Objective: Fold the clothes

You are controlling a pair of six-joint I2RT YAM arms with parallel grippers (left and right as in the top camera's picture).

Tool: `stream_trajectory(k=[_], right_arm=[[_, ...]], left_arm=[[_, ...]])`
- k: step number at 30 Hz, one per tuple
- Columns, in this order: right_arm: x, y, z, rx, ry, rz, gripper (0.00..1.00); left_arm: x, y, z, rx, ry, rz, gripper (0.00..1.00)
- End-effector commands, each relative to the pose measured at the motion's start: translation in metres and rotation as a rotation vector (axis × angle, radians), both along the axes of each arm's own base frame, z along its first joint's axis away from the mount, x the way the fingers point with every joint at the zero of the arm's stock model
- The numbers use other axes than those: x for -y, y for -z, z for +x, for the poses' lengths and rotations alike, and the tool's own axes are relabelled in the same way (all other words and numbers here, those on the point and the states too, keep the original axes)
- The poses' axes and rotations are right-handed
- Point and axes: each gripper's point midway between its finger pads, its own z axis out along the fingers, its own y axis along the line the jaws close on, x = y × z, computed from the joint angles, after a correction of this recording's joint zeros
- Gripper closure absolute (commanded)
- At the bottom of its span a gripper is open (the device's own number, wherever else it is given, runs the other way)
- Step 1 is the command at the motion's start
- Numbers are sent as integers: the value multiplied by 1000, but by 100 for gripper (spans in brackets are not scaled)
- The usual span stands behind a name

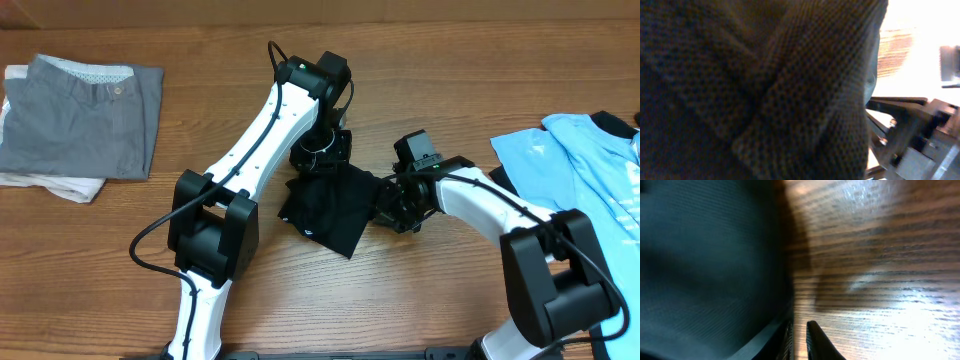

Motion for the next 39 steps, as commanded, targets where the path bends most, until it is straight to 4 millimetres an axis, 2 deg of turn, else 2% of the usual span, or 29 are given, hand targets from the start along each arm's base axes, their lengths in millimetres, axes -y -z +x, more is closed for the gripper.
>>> stream_trajectory(k=[1, 10, 12, 17, 21, 25, 29, 37, 39], right_arm=[[-4, 4, -5, -31, 6, 17, 86], [-5, 3, -2, -22, 13, 22, 84], [-6, 3, 0, -15, 14, 25, 84], [-7, 2, 4, 0, 17, 31, 84], [-6, 2, 6, 6, 23, 34, 84], [2, 2, 11, 7, 49, 33, 86], [15, 1, 20, 10, 93, 34, 86], [38, -1, 32, 23, 141, 39, 82], [42, -1, 34, 30, 143, 38, 82]], left_arm=[[11, -18, 0, 28, 13, -59, 96], [35, -20, -20, 23, 130, -96, 93], [44, -20, -27, 28, 170, -101, 82], [58, -19, -42, 36, 230, -86, 71], [61, -18, -45, 39, 243, -80, 71], [61, -18, -45, 39, 243, -81, 70], [62, -19, -45, 46, 273, -92, 64], [78, -26, -51, 31, 323, -202, 57], [84, -30, -54, 24, 345, -252, 52]])
